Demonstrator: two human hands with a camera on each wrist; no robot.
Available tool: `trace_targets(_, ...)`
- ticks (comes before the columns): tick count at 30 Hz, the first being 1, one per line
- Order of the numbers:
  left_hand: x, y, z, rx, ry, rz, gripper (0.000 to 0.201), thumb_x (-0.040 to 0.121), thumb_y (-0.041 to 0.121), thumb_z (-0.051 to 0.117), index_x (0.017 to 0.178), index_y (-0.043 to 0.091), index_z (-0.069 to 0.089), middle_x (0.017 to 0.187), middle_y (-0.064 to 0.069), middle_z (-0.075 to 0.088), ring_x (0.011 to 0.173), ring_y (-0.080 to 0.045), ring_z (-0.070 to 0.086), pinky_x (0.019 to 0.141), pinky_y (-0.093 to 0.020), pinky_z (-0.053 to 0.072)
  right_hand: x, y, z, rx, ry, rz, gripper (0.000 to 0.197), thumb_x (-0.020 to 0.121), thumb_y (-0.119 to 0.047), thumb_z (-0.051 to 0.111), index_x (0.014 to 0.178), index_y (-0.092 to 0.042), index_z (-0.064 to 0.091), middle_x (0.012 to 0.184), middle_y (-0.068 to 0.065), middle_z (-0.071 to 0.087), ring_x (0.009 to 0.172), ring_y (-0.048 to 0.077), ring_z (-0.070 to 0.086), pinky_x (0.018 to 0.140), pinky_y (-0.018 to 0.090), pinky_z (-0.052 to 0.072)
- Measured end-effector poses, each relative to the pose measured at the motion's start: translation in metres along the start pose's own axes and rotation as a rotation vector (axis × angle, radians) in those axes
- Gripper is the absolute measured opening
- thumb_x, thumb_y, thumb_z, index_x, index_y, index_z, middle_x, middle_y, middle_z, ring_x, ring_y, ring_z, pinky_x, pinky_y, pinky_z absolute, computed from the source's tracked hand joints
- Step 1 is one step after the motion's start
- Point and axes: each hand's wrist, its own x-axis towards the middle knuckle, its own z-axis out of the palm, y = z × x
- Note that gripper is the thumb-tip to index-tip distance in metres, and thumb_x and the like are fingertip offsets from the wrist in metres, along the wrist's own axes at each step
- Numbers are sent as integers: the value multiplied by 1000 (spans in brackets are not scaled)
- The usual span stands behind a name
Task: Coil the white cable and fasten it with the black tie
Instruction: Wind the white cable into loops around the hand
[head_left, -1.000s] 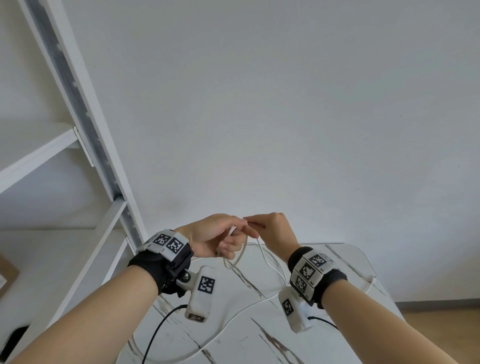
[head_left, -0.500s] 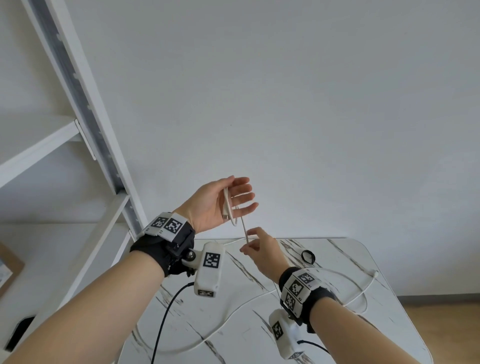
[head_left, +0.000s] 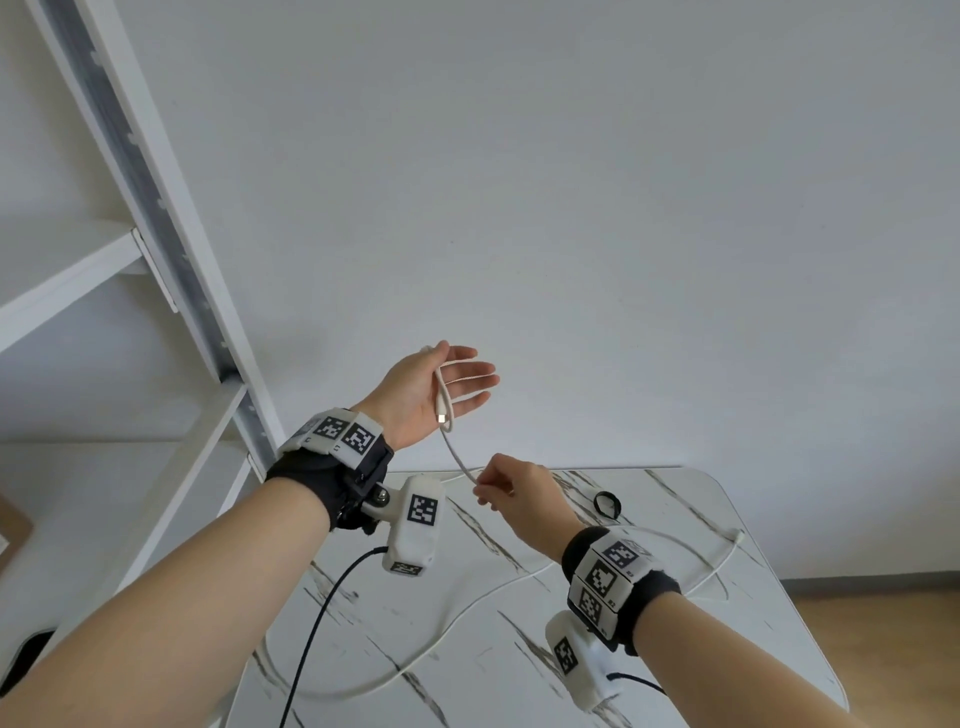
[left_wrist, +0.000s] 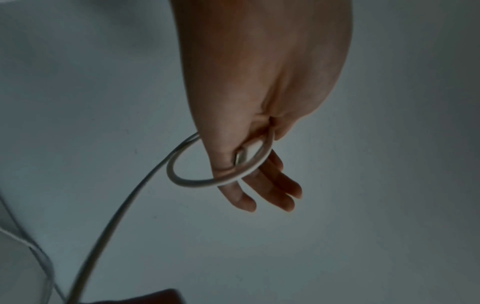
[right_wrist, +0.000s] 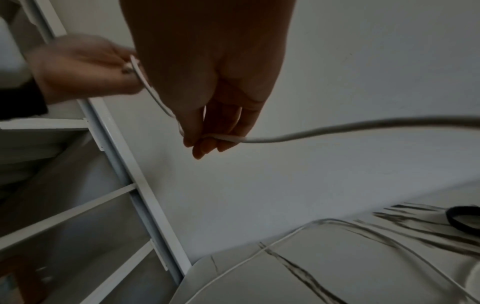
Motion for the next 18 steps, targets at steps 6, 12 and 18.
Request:
trace_targets(6,5,-15,-7,206,34,4,34,103,30,29,96,7,53,86,-15,69,85,-28,68,95,-43,47,1,-15,-11,-46,-88,-74,11,88,-8,53,94,-11,62,80,-5,61,74,17,57,68,23,46)
trace_targets(12,2,-26,-4,416,31,-9,33,103,32,28,103,7,49,90,-16,64,85,-26,65,81,-39,55,7,-26,-27,-194,-122,-225,23,90,-5,52,106,-8,68,101,8,63,88,17,55,73,11,34)
trace_targets(18,1,-37,-6,624,62,-32,34,102,31,27,107,6,49,92,-15,62,54,-16,62,48,-24,47,11,-39,-39,-102,-201,-320,40,82,12,44,103,-9,71,108,-19,60,99,9,59,83,4,42)
